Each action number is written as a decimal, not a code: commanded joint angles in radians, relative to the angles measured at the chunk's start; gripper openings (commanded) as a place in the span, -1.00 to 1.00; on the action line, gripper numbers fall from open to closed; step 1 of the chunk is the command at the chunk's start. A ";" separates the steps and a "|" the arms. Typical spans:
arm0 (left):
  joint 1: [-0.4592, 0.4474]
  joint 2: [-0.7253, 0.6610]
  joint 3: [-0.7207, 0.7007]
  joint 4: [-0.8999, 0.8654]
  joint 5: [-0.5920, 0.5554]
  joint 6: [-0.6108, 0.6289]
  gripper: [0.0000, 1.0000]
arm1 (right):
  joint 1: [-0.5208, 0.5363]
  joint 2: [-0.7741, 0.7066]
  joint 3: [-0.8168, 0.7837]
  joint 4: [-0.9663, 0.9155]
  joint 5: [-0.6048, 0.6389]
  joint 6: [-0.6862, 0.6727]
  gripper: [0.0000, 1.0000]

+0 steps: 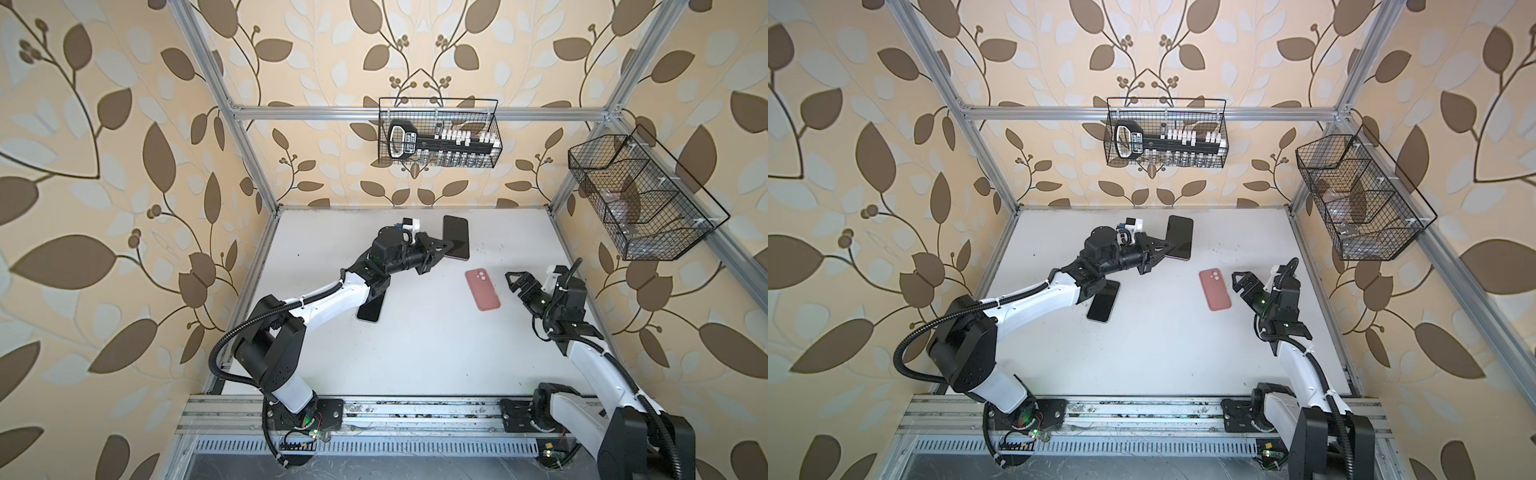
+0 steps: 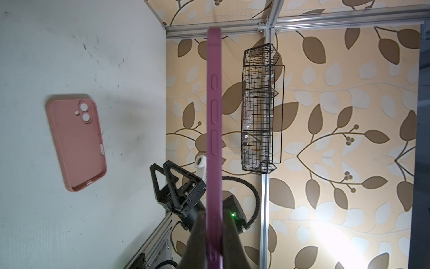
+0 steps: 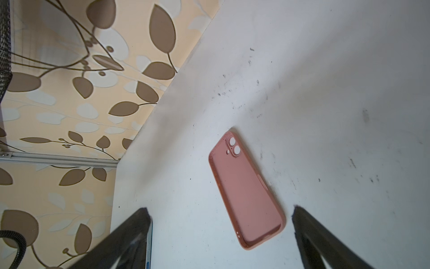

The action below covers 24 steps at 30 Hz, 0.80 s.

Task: Take the phone out of the phone case
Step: Place the phone case at the middle-right of the table.

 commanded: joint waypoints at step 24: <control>-0.096 0.281 -0.241 0.597 -0.133 -0.006 -1.00 | -0.004 0.029 -0.027 0.037 -0.054 0.001 0.93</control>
